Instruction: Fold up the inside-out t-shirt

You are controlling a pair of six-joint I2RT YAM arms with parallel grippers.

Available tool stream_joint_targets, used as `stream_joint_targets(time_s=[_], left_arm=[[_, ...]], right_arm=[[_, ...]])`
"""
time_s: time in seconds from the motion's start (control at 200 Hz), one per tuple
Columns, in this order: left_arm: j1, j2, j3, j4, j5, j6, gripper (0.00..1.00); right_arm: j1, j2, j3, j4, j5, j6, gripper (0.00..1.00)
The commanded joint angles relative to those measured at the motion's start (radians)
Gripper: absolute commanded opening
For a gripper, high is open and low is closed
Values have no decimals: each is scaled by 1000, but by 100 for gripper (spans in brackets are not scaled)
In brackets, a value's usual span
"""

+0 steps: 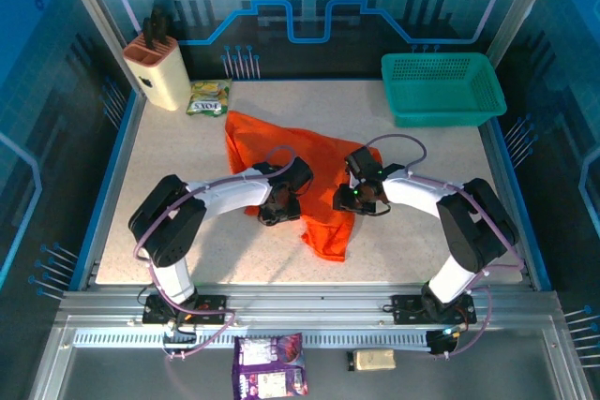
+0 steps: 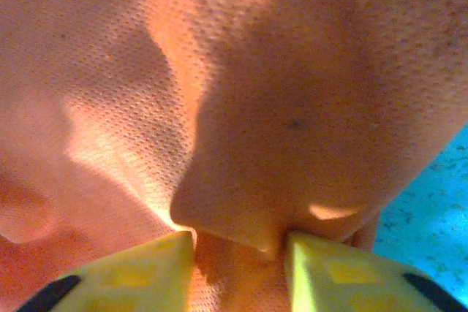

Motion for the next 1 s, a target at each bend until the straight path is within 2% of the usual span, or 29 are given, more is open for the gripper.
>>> stream_joint_targets(time_s=[0.0,0.24,0.505,0.74,0.82,0.996], left_arm=[[18,2,-23,-8,-43,1,42],[66,-35,-44,12,-52,14,43],[76,-70,-27,7,-87,27,45],[90,-33,-4,13,-85,45,47],[93,-25,-4,16,-83,48,43],[97,-66,-6,-8,-125,56,24]], right_arm=[[-3,6,-15,24,-23,12,28],[-1,-7,-15,24,-33,14,0],[9,-27,-15,19,-42,19,0],[19,-30,-15,13,-39,25,0],[19,-33,-15,12,-36,26,0],[17,-49,-14,-5,-14,26,0]])
